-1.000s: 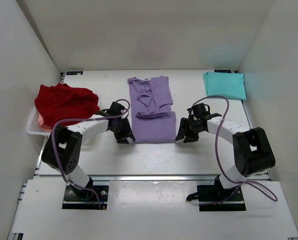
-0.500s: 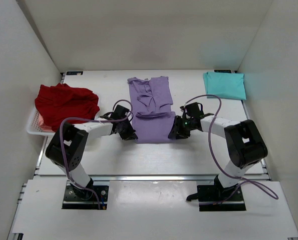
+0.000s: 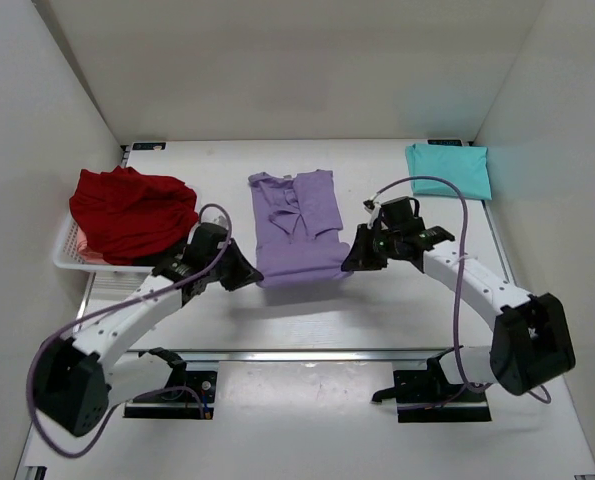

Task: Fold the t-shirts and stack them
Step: Fold the long partially folded tshirt into a neat square

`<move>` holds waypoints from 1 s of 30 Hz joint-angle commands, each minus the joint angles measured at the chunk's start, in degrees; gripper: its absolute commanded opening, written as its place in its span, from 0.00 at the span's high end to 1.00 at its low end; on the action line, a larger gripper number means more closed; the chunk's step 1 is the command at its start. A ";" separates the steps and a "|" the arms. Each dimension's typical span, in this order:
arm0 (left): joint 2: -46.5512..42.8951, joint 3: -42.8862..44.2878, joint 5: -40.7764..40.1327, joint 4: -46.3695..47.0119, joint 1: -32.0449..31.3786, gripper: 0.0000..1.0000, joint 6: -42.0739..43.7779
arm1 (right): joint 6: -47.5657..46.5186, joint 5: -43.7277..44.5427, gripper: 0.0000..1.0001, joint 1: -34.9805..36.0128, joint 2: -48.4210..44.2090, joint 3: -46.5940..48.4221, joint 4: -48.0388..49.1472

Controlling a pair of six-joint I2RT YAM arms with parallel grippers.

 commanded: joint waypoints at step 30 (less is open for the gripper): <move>30.74 38.44 1.59 -6.81 15.64 1.00 6.06 | -10.28 -8.60 1.00 -8.34 42.87 58.33 -23.08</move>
